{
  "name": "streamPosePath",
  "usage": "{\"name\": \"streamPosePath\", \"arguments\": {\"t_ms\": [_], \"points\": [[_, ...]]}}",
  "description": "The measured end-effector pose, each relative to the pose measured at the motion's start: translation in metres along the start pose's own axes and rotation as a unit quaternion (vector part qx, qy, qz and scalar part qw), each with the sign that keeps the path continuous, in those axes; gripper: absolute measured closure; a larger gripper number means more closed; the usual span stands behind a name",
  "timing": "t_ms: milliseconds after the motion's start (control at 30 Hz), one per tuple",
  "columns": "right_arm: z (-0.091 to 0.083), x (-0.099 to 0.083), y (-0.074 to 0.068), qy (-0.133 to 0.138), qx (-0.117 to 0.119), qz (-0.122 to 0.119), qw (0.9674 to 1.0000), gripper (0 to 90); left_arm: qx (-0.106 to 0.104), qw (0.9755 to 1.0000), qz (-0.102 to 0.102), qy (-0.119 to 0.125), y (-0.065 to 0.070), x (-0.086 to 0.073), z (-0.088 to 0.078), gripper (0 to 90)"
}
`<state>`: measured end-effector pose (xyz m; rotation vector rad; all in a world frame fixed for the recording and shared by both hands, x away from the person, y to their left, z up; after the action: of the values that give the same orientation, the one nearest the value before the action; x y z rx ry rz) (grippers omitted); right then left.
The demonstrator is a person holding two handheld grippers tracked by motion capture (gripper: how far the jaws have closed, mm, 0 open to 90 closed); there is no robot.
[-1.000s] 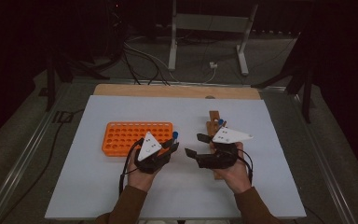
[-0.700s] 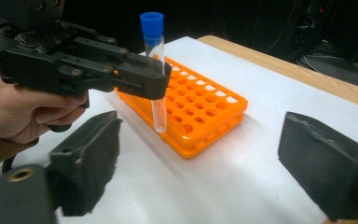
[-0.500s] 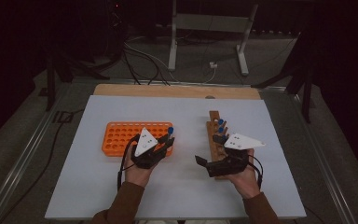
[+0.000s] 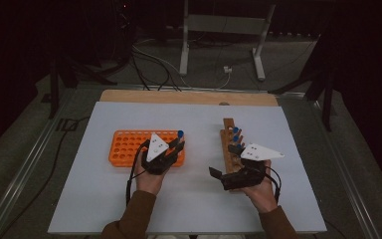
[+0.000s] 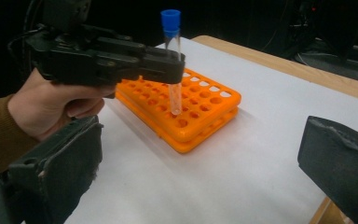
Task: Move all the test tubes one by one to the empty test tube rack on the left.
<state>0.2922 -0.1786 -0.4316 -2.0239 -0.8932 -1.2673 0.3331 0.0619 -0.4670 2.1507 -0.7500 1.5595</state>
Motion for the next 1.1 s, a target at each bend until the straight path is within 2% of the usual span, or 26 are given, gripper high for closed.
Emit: {"name": "streamPosePath", "arguments": {"t_ms": [300,667,1033,1100], "points": [[-0.001,0.000,0.000,0.004,0.001,0.002,1.0000,0.0,0.008,0.9998,-0.009,-0.014,-0.003,-0.011,0.011,78.1],[-0.002,0.000,0.001,0.005,0.005,0.005,1.0000,0.0,0.010,0.9992,-0.022,-0.030,-0.006,-0.026,0.015,77.9],[0.001,-0.002,-0.001,0.001,0.011,0.006,0.9999,0.0,0.013,0.9982,-0.019,-0.056,-0.006,-0.037,0.019,77.9],[0.002,-0.003,-0.001,0.000,0.012,0.006,0.9999,0.0,0.012,0.9982,-0.022,-0.055,-0.006,-0.039,0.019,77.9]]}}
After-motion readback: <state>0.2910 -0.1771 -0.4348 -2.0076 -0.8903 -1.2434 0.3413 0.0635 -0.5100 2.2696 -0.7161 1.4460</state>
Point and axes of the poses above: each handheld gripper's, and its own axes: z roughly forward along the jaws, x roughly out of its top, y roughly to its right, the point moved 3 cm from there along z, roughly forward along the jaws, and after that the axes turned 2 degrees about x, right-handed, at the moved point
